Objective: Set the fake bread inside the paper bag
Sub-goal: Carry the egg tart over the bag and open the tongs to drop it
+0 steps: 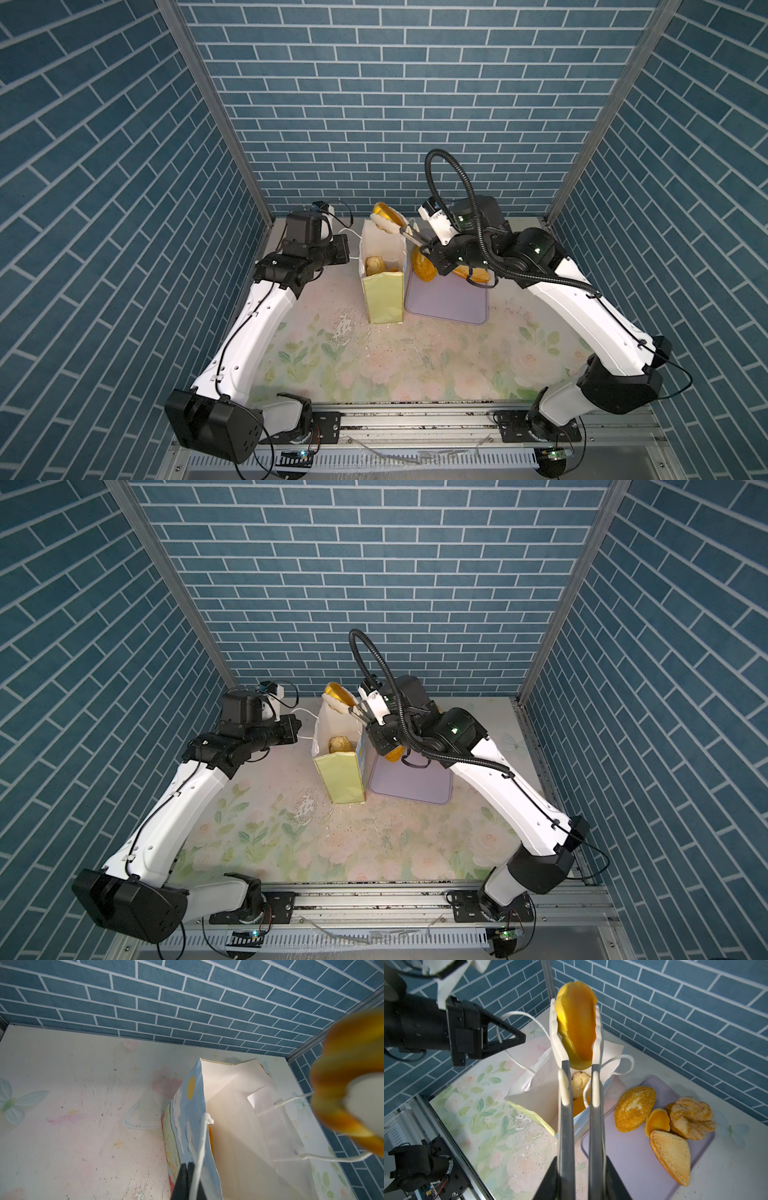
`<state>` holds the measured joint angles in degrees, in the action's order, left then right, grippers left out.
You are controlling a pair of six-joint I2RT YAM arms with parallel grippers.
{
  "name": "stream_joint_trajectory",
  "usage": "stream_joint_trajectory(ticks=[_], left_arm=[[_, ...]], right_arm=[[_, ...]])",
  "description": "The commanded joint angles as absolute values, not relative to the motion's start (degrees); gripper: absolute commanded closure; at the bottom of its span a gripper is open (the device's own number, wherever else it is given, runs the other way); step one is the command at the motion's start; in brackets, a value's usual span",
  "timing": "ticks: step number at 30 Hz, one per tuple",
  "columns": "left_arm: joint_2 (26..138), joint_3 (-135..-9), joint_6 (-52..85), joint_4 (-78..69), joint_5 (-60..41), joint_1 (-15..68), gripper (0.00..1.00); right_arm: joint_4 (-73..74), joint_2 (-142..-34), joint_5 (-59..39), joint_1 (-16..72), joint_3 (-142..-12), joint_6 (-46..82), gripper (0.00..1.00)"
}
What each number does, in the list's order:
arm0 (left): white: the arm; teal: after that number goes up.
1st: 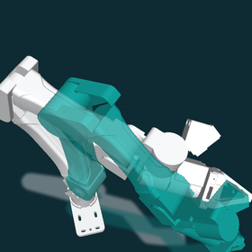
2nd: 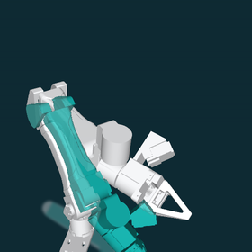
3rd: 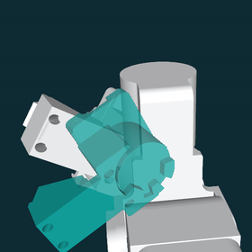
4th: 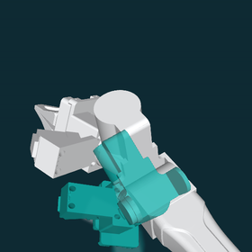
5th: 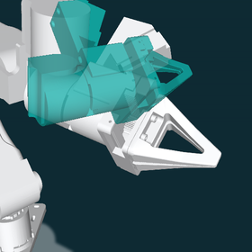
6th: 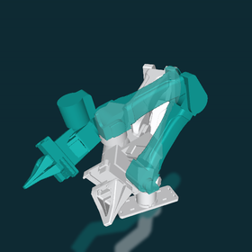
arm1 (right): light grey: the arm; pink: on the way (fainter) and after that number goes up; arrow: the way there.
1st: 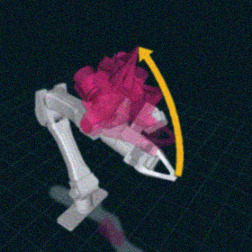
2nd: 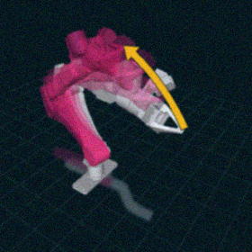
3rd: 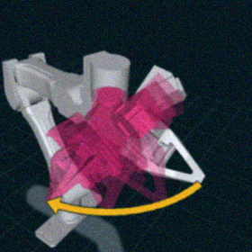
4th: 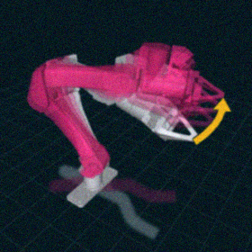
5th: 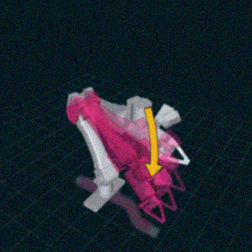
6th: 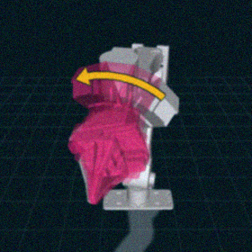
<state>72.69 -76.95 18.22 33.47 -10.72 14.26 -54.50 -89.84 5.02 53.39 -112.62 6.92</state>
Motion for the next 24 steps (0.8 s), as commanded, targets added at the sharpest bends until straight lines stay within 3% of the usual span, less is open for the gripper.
stream_joint_trajectory(ticks=[1,6,14,24], left_arm=[[71.8,-76.0,18.3,33.1,-10.8,14.5,0.94],[71.8,-75.8,18.3,32.9,-10.8,14.5,0.94],[71.4,-75.4,18.3,33.0,-10.8,14.5,0.94],[71.4,-75.3,18.5,32.7,-10.9,14.5,0.94]], right_arm=[[-52.9,-90.1,6.6,54.9,-112.3,4.4,0.80],[-55.0,-91.3,9.1,55.6,-111.0,4.9,0.77],[-56.2,-91.4,10.5,55.9,-109.9,5.7,0.58],[-55.1,-89.0,11.3,56.2,-110.0,5.6,0.50]])
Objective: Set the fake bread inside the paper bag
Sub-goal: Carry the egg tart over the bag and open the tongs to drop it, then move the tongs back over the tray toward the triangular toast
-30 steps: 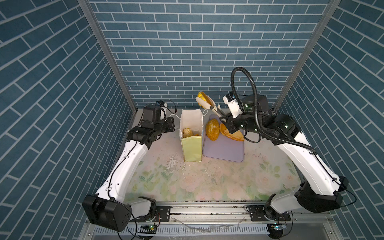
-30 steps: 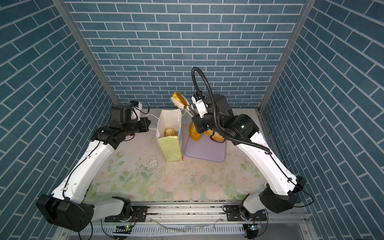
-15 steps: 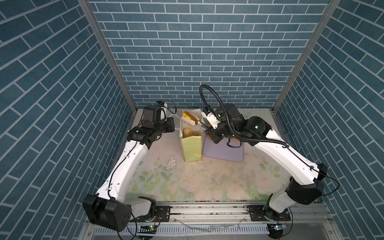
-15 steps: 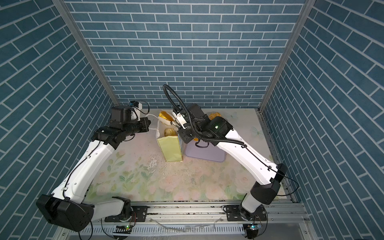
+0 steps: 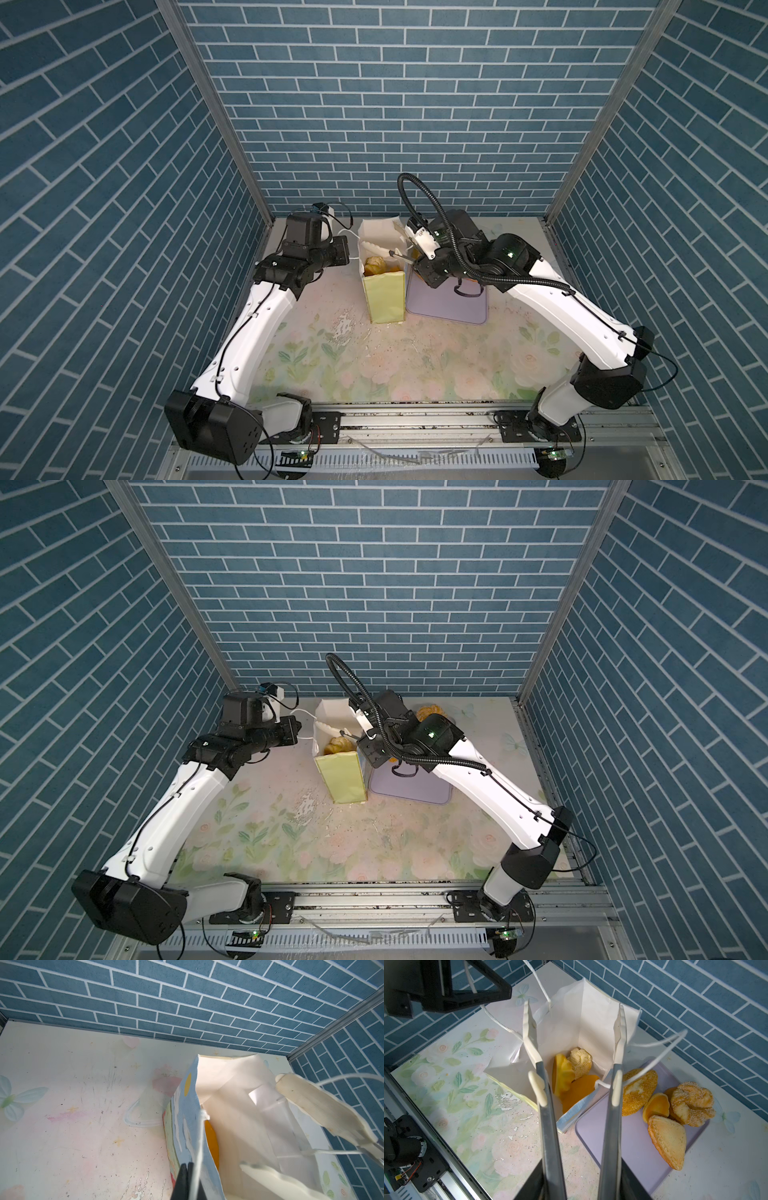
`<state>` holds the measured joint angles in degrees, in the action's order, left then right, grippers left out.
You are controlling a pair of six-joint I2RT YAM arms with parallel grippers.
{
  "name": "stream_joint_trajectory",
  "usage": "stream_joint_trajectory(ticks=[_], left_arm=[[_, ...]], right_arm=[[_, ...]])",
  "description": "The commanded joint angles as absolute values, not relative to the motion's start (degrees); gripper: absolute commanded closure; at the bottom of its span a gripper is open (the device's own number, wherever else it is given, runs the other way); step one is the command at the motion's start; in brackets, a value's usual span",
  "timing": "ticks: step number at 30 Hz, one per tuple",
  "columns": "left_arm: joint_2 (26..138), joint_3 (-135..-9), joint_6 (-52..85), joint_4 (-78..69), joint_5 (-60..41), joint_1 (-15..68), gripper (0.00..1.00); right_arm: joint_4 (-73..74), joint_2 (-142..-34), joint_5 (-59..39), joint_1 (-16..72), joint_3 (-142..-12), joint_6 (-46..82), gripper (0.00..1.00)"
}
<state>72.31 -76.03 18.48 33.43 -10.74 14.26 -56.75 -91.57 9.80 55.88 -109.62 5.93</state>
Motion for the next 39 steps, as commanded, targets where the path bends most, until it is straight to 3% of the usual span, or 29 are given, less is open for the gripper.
stream_joint_trajectory(ticks=[1,7,25,39], left_arm=[[71.4,-75.2,18.5,32.6,-10.9,14.5,0.94],[71.4,-75.3,18.4,32.7,-10.9,14.5,0.94],[71.3,-75.7,18.1,33.3,-10.5,14.5,0.94],[72.2,-77.1,17.7,34.9,-9.6,14.5,0.94]], right_arm=[[-54.7,-88.6,11.4,56.2,-110.0,5.6,0.50],[-51.4,-84.9,12.0,56.1,-109.9,5.5,0.50],[-57.5,-73.2,29.6,49.4,-105.7,8.3,0.49],[-56.2,-70.0,14.7,29.4,-82.6,12.6,0.50]])
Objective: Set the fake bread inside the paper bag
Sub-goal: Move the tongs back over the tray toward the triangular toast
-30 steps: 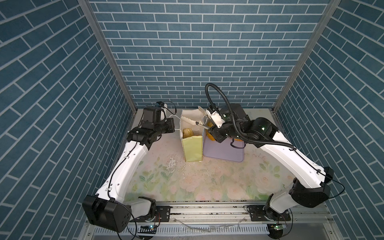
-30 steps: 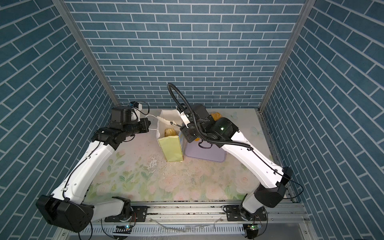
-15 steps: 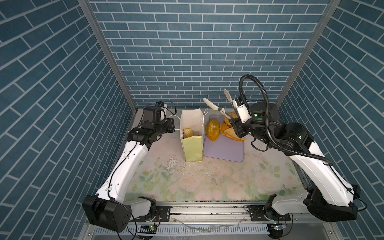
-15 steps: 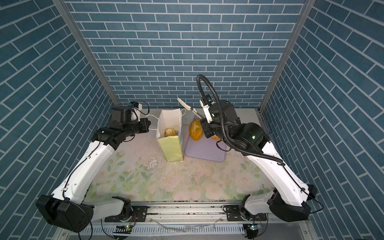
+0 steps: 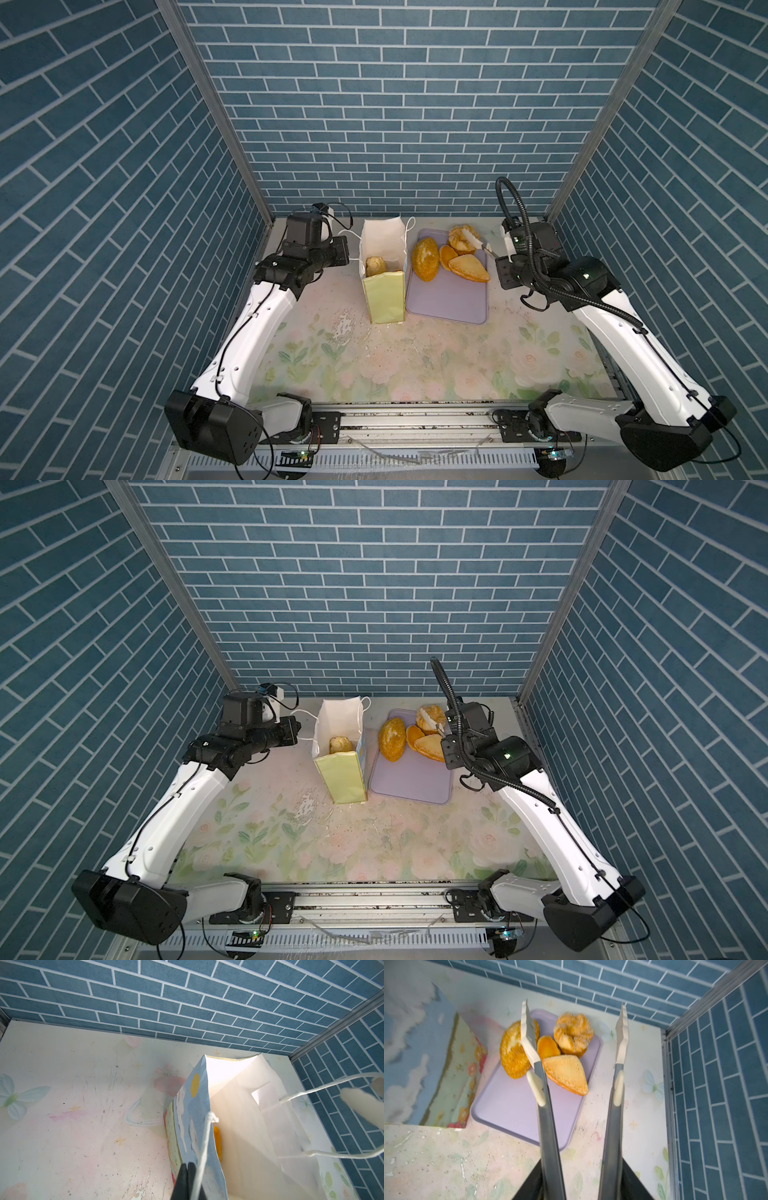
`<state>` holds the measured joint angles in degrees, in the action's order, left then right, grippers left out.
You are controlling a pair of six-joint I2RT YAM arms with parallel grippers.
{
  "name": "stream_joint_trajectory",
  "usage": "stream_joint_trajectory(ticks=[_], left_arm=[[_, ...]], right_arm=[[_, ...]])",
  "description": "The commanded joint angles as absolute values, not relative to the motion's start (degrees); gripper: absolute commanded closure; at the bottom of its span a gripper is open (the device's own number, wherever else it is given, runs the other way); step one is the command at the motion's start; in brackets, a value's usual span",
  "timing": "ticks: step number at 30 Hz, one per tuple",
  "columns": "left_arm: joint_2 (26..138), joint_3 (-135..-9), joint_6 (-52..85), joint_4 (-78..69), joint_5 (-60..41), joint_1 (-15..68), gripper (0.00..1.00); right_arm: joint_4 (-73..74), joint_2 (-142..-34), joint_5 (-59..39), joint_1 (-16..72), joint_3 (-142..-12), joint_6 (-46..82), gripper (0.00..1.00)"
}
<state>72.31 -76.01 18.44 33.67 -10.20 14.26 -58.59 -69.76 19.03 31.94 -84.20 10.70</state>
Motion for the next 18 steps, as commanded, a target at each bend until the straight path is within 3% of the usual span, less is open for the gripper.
stream_joint_trajectory(ticks=[1,7,18], left_arm=[[72.3,-77.2,17.6,35.1,-9.6,14.5,0.94],[72.5,-77.4,17.8,35.3,-9.4,14.5,0.94],[73.8,-78.0,17.5,35.8,-9.1,14.5,0.95]], right_arm=[[-55.4,-70.6,12.8,27.9,-81.6,12.7,0.50],[-50.7,-75.4,6.5,22.9,-76.2,11.2,0.50],[-48.1,-81.1,5.1,21.4,-73.2,7.5,0.51]])
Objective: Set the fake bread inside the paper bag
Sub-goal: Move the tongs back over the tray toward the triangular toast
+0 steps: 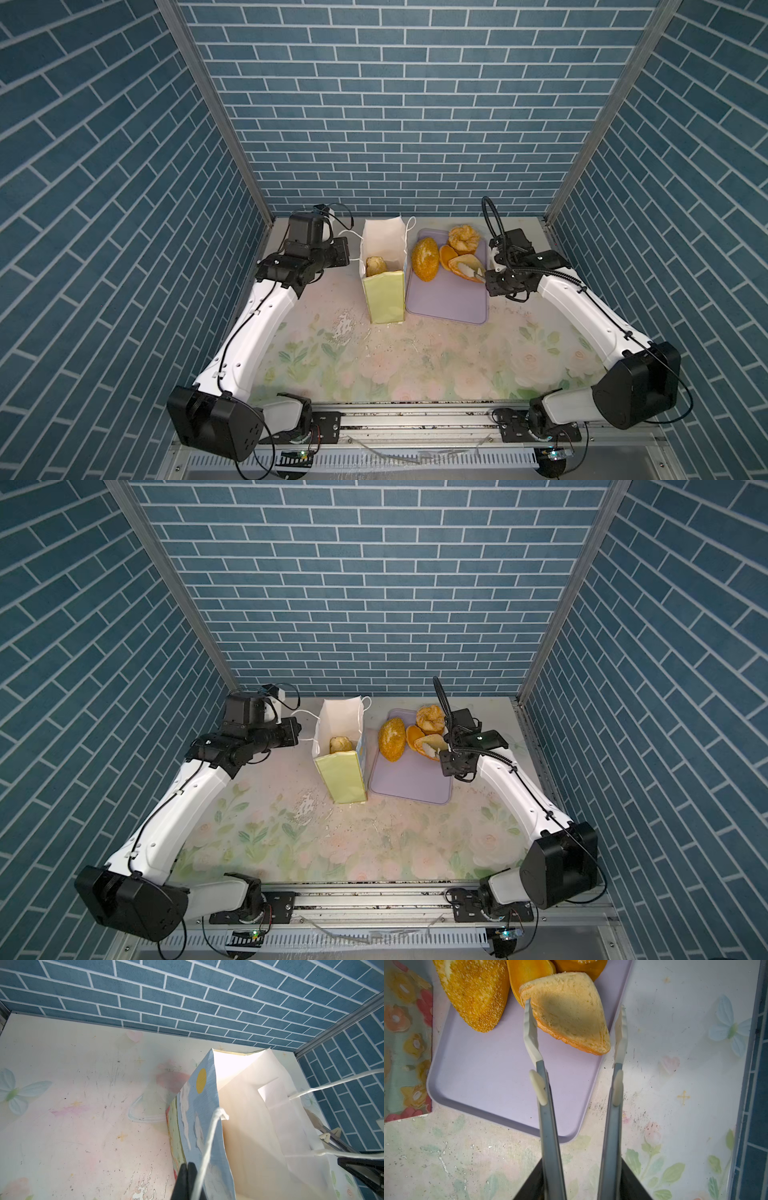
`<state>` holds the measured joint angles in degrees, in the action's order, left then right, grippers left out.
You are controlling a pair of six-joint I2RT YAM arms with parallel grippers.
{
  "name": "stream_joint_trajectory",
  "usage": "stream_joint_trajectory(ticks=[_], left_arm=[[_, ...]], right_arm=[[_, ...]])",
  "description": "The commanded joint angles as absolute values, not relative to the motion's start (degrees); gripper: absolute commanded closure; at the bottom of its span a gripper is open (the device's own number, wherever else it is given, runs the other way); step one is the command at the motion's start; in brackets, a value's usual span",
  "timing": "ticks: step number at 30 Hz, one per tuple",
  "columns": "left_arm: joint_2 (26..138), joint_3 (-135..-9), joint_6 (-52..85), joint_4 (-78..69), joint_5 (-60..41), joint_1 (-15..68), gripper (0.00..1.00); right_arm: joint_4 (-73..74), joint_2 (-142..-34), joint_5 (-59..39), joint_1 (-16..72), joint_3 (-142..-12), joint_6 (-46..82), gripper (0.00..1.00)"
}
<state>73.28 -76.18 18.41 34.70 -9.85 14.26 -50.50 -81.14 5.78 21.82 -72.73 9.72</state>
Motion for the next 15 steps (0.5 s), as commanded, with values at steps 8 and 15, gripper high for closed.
stream_joint_trajectory(ticks=[8,15], left_arm=[[73.4,-78.0,17.7,35.8,-9.0,14.5,0.94],[73.2,-78.3,17.9,36.0,-8.8,14.5,0.95]], right_arm=[[-47.9,-84.2,5.9,21.3,-74.5,0.6,0.48],[-46.6,-87.8,0.5,18.2,-75.8,0.6,0.48]])
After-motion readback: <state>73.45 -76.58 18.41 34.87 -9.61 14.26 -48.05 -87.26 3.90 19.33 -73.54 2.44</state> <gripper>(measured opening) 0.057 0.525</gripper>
